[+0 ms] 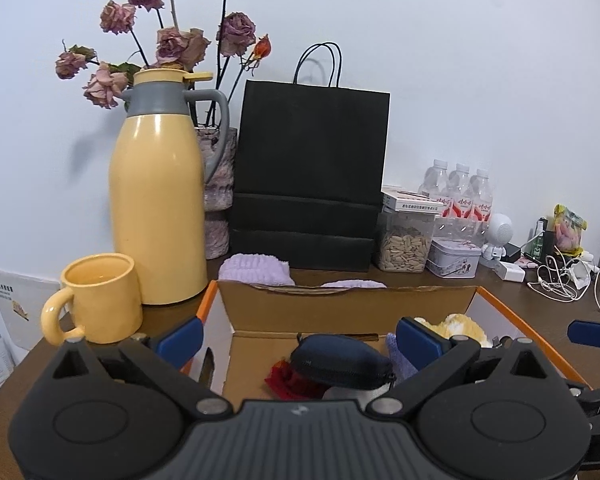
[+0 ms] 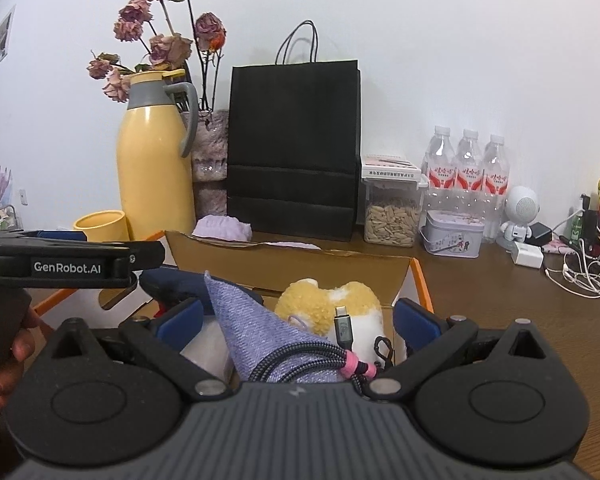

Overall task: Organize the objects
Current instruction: 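Release the black cable into the box with the right tool while the left tool drops the petal, then move both tools back over the glove, plastic bag and charger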

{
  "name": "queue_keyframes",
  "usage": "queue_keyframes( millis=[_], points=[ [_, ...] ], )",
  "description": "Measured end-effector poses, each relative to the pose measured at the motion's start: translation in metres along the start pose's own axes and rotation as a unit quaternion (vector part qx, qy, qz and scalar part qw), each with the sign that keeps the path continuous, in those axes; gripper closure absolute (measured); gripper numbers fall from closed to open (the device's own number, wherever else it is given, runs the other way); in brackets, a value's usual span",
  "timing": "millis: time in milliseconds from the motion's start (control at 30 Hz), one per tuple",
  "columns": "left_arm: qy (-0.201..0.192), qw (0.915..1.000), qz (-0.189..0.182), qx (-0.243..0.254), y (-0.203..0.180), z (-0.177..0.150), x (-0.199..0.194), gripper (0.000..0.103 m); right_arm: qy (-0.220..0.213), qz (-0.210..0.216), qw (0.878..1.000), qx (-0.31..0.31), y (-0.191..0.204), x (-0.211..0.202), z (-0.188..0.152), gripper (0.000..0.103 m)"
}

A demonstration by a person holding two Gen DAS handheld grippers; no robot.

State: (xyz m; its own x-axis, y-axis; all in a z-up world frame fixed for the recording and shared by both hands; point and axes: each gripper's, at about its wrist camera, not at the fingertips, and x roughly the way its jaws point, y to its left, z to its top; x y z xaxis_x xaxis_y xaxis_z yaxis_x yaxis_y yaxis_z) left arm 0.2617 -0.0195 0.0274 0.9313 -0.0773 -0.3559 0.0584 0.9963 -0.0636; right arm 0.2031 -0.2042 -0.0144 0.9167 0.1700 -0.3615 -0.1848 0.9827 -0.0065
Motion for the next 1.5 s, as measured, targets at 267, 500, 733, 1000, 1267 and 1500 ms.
queue_keyframes(
  millis=[267,500,733,1000,1267,1500],
  points=[
    [-0.003,1.0,0.003,0.005,0.003,-0.012,-0.019,0.0,-0.004,-0.001,1.0,-0.01,0.002,-0.013,-0.009,0.0],
    [0.008,0.9999,0.009,0.01,0.006,-0.03,-0.035,0.0,0.006,-0.005,1.0,-0.01,0.003,-0.023,-0.027,0.0],
    [0.022,0.9994,0.026,0.011,0.009,-0.048,-0.049,0.0,0.021,-0.007,1.0,-0.015,0.004,-0.036,-0.046,0.0],
    [0.046,0.9979,0.045,0.006,0.015,-0.068,-0.063,0.0,0.037,-0.006,0.999,-0.021,0.009,-0.049,-0.062,0.0],
    [0.056,0.9968,0.053,0.022,0.013,-0.082,-0.077,0.0,0.062,-0.003,0.998,-0.016,0.01,-0.058,-0.077,0.0],
    [0.063,0.9954,0.064,0.033,0.011,-0.094,-0.085,0.0,0.078,-0.001,0.997,-0.011,0.01,-0.066,-0.087,0.0]
  ],
)
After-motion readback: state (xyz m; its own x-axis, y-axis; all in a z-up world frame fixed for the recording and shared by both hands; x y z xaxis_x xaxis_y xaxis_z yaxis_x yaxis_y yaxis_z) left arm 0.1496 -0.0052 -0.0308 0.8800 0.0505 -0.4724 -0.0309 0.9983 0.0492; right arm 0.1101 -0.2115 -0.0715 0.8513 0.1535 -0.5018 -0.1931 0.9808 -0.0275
